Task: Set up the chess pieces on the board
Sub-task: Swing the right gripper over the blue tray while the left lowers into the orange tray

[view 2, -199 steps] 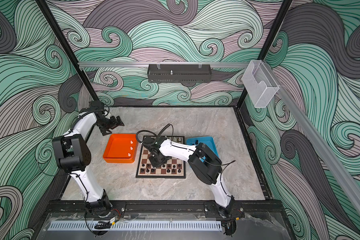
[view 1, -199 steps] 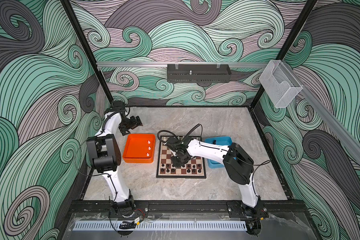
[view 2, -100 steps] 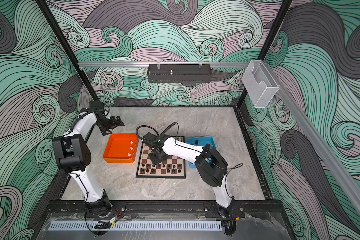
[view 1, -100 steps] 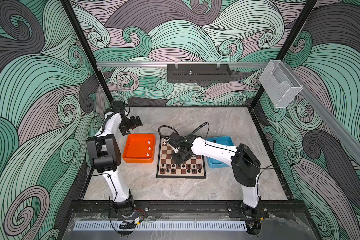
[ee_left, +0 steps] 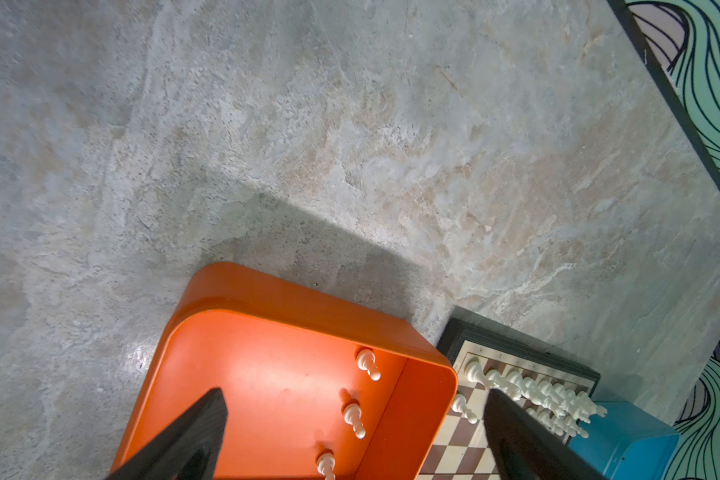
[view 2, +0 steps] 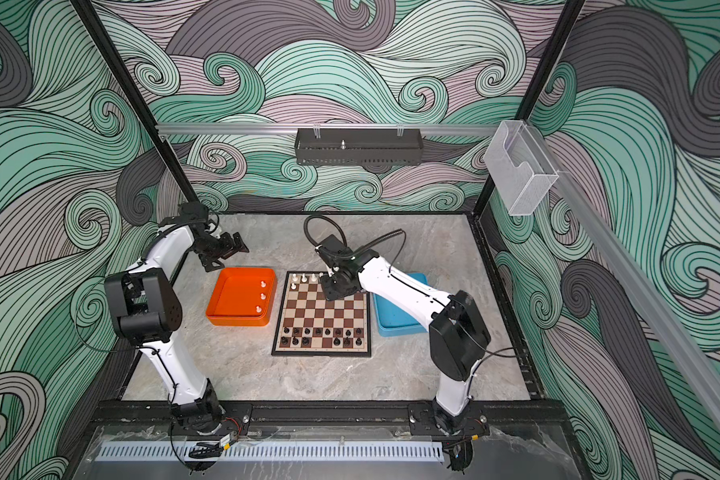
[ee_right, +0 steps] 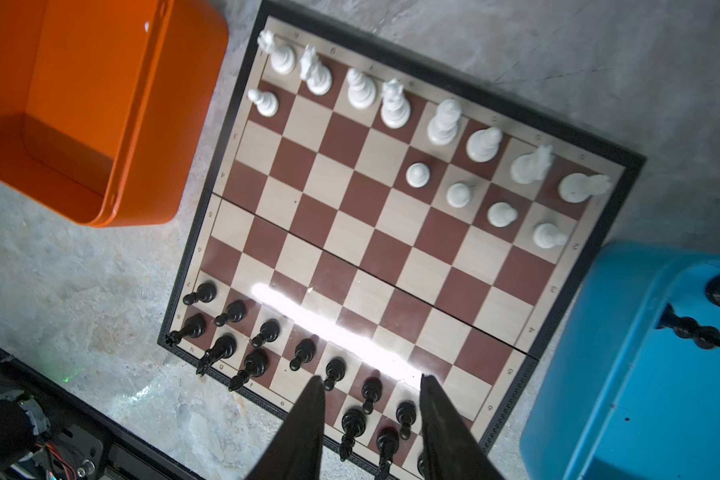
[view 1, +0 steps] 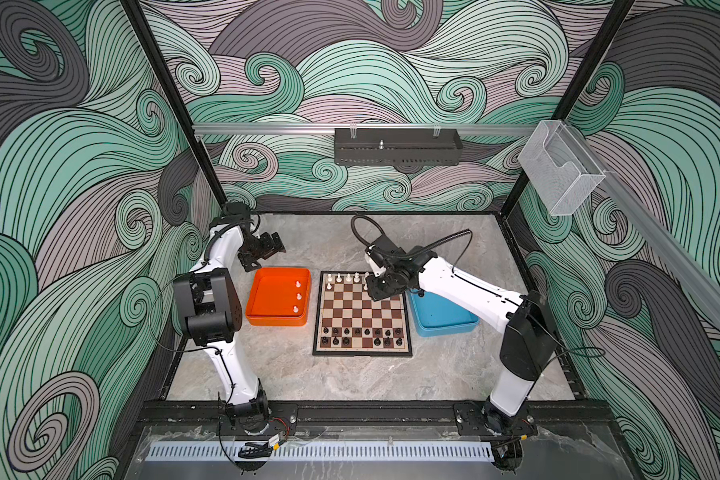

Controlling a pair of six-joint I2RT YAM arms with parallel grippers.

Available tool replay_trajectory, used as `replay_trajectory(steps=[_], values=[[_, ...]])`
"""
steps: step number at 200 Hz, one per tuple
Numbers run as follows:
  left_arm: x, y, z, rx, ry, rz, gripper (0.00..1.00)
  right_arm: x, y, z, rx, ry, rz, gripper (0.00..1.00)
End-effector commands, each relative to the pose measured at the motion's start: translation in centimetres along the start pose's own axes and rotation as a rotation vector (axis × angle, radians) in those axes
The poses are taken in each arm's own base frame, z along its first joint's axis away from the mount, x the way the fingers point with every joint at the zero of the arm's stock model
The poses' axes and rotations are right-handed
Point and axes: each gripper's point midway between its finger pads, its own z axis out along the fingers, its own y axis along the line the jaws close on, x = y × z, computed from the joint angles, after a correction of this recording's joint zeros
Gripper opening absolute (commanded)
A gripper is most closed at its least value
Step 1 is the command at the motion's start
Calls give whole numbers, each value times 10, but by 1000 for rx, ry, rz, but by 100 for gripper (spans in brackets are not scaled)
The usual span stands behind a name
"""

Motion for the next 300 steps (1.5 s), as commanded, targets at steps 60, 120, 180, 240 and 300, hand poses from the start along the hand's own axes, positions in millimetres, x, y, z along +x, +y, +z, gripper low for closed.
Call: replay_trajectory(steps=[60,120,180,240,300], values=[[13,-16,-7,-39,-14,53,99,-2,-82,-38,103,-98,112,84],[49,-11,-20,-92,8,104,99,10,-131,-43,165,-106,217,100],[104,5,-13,-155,92,160,92,16,-157,-36,171,-84,291,100],[133,2,24,-204,202,201,83,22,-166,-28,162,-58,296,100],[125,6,43,-254,221,182,69,32,-177,-27,152,-55,314,100]])
